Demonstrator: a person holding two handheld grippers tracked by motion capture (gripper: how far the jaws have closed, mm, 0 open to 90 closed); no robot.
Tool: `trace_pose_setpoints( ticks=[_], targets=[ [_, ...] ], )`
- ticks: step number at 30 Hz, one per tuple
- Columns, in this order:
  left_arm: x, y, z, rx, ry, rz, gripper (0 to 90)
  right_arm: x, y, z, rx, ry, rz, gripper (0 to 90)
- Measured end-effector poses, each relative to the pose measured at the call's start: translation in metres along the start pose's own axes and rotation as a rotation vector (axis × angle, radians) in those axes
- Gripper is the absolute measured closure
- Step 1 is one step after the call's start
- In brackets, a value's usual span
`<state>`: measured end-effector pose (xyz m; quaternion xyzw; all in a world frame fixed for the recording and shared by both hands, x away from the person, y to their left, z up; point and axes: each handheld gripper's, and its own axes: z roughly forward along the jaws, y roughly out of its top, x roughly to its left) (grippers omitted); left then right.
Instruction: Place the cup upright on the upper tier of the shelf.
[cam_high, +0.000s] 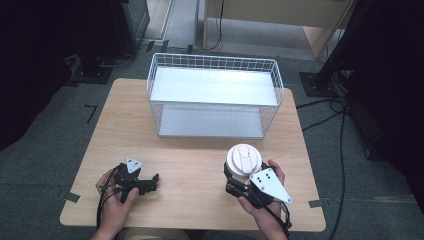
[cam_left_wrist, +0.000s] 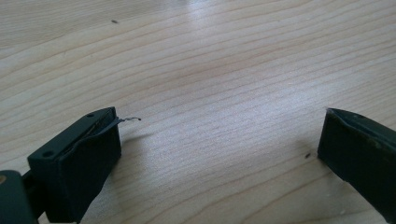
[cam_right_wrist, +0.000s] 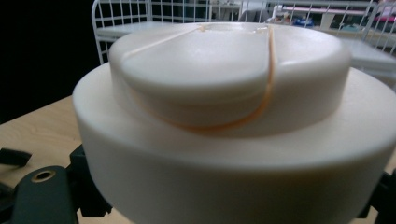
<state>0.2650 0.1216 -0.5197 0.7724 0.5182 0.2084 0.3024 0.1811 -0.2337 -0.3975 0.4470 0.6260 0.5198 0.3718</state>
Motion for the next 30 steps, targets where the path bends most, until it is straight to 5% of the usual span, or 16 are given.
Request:
trace_pose_setpoints(
  ticks=[21,30],
  targets=[
    [0.0,0.0,0.0,0.004,0.0,0.005,0.0,-0.01,0.075,0.035,-0.141,-0.105,0.008,15.2],
    [0.001,0.0,0.0,0.006,0.001,0.009,0.0,-0.013,0.109,0.063,-0.172,-0.158,-0.006,15.3]
  ],
)
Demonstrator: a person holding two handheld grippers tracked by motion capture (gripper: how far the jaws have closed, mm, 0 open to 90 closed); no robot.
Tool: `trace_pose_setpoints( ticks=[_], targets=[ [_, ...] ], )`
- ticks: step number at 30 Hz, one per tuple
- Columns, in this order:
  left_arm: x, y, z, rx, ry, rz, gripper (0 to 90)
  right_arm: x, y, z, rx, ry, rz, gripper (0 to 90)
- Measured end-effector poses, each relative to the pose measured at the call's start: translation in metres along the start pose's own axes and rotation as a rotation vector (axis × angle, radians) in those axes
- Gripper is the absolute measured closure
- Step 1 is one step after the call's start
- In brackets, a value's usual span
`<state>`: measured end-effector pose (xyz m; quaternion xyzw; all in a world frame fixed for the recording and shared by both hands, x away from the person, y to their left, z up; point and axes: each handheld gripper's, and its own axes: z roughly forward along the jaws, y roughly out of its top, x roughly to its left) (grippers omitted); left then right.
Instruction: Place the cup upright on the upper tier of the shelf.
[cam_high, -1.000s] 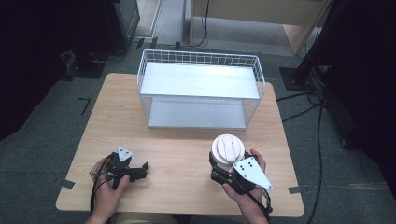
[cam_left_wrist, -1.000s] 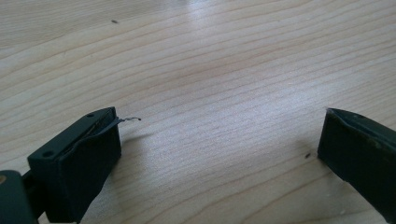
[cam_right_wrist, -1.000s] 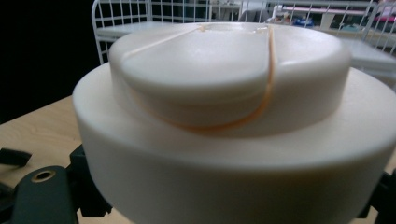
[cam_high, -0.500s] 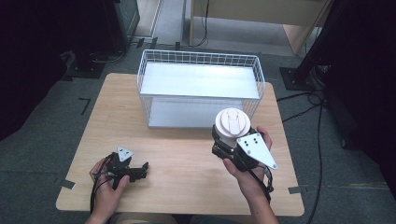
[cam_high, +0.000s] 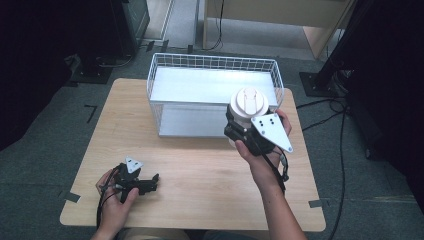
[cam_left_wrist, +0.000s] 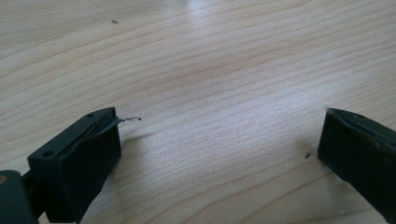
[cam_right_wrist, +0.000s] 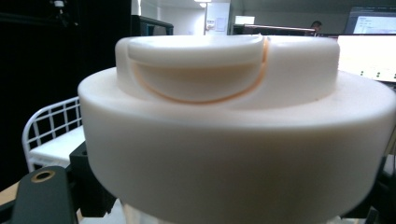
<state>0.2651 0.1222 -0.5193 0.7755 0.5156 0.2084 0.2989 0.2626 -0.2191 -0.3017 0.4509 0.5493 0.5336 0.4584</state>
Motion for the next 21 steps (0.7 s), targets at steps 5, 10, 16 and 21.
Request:
trace_pose_setpoints(
  ticks=[5,10,16,21],
  targets=[
    [0.0,0.0,0.0,-0.001,-0.001,-0.004,0.0,-0.002,0.015,0.021,-0.001,-0.024,0.015,15.3],
    [0.0,0.0,0.0,-0.003,-0.001,-0.004,0.0,-0.003,0.025,0.04,0.004,-0.053,0.022,15.2],
    [0.0,0.0,0.0,-0.005,-0.002,-0.006,0.0,-0.007,0.043,0.07,-0.007,-0.091,0.038,15.2],
    [0.0,0.0,0.0,-0.002,-0.003,-0.006,0.0,-0.006,0.049,0.084,-0.002,-0.105,0.05,15.2]
  ],
)
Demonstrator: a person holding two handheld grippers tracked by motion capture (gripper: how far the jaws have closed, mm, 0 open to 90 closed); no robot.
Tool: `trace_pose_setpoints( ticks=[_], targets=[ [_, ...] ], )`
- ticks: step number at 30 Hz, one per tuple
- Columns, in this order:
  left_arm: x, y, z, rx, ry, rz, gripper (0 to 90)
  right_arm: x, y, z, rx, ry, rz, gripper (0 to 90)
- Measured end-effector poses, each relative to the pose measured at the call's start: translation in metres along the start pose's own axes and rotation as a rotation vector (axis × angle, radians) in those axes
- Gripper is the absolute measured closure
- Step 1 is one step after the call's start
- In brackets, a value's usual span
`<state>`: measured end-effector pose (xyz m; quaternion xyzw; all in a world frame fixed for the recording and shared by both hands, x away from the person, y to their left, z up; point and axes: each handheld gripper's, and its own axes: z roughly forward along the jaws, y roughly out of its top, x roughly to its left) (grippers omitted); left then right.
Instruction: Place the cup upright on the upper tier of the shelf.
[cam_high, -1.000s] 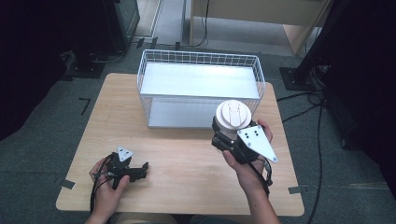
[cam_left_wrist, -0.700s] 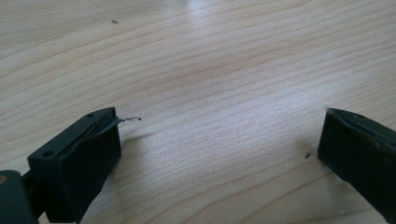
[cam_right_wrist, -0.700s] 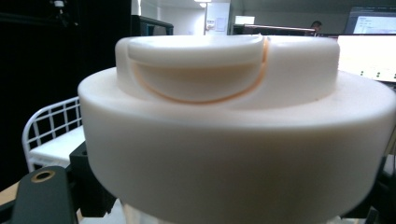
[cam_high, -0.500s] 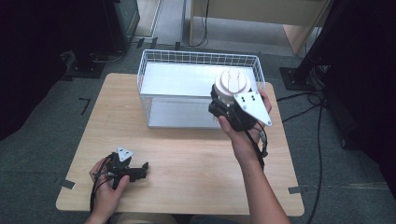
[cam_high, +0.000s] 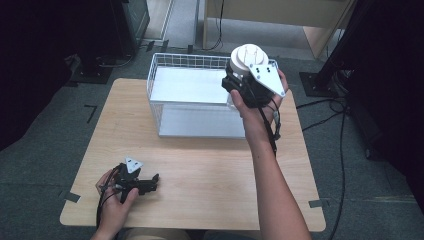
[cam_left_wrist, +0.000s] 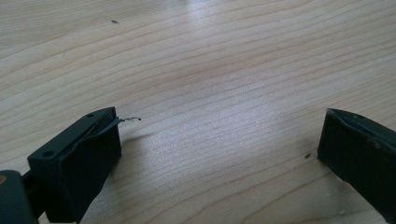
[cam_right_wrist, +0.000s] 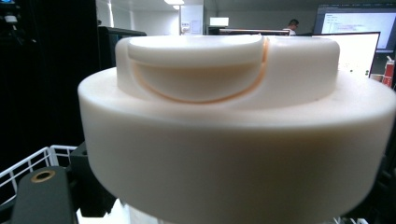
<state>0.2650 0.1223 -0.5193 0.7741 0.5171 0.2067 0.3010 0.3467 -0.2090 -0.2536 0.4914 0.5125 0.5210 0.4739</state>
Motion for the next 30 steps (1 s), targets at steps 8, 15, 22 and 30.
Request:
trace_pose_setpoints(
  ticks=[8,15,22,30],
  targets=[
    [0.0,0.0,0.0,0.0,0.0,0.001,0.0,0.013,-0.006,0.033,0.045,-0.009,-0.008,15.2],
    [0.0,0.0,0.0,0.0,0.003,0.005,0.0,0.022,-0.012,0.068,0.085,0.003,0.096,15.2],
    [0.0,0.0,0.0,0.0,0.002,0.004,0.0,0.052,-0.018,0.098,0.095,0.015,0.086,15.3],
    [0.0,0.0,0.0,0.002,0.001,0.003,0.0,0.07,-0.022,0.102,0.097,0.018,0.007,14.9]
  ],
)
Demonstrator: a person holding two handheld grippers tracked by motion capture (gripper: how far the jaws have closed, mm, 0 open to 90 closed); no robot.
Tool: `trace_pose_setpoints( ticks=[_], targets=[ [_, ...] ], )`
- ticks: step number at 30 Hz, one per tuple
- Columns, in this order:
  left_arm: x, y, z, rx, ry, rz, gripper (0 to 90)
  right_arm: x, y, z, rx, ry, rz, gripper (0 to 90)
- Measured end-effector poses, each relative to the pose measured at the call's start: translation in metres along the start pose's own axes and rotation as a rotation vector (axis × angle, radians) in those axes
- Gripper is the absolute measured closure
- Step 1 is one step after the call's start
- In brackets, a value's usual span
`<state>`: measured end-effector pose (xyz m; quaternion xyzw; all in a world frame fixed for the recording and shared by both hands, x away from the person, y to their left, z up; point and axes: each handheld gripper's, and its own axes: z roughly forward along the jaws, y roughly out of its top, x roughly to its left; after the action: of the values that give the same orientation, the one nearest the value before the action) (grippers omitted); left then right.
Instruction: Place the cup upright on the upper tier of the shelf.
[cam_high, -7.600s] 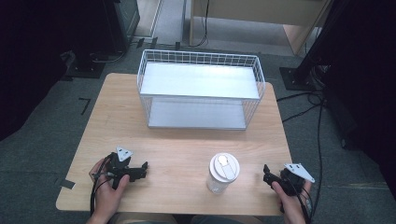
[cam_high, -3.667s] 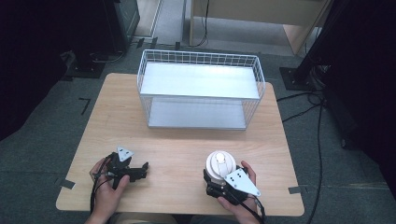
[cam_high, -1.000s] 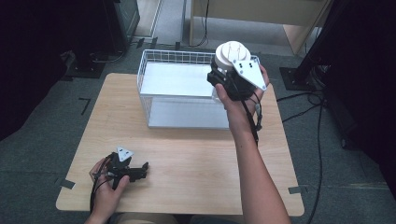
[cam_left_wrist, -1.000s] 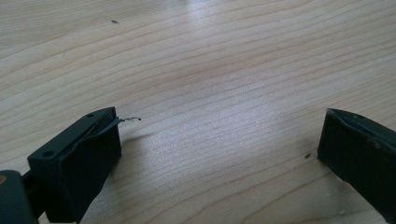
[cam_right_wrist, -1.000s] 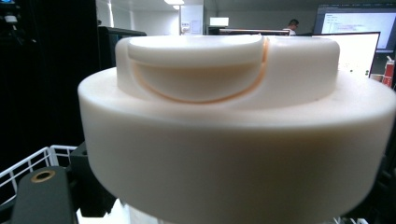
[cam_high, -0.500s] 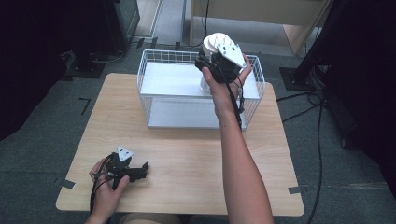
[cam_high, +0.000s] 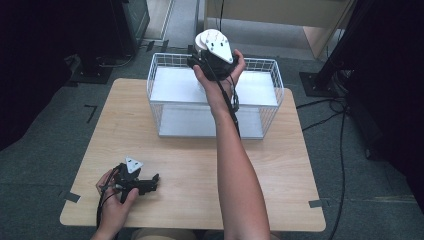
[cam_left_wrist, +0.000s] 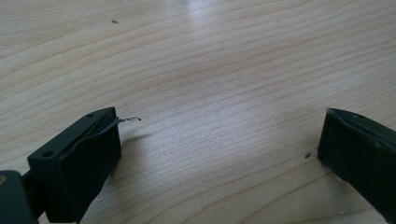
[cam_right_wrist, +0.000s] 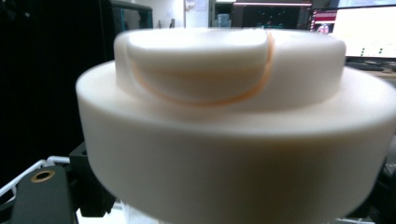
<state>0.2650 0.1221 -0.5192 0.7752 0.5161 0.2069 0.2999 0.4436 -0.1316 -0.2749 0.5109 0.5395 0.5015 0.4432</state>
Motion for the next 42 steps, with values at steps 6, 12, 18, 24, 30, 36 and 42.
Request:
trace_pose_setpoints(
  ticks=[6,12,18,24,30,36,42],
  targets=[
    [0.0,0.0,0.0,0.0,0.001,0.001,0.0,-0.009,-0.005,-0.009,0.044,0.094,0.0,9.7],
    [0.0,0.0,0.0,0.0,0.002,0.001,0.0,-0.018,-0.023,-0.023,0.063,0.131,-0.02,9.6],
    [0.0,0.0,0.0,-0.003,0.003,0.001,0.0,-0.028,-0.046,-0.041,0.089,0.177,-0.039,9.6],
    [0.0,0.0,0.0,-0.003,0.003,0.001,0.0,-0.033,-0.065,-0.059,0.099,0.215,-0.067,9.6],
    [0.0,0.0,0.0,-0.002,0.003,0.001,0.0,-0.041,-0.08,-0.073,0.106,0.227,-0.08,9.6],
    [0.0,0.0,0.0,-0.001,0.003,0.001,0.0,-0.054,-0.096,-0.088,0.119,0.227,-0.076,9.6],
    [0.0,0.0,0.0,-0.003,0.003,0.005,0.0,-0.069,-0.113,-0.104,0.135,0.228,-0.074,9.6]
  ],
)
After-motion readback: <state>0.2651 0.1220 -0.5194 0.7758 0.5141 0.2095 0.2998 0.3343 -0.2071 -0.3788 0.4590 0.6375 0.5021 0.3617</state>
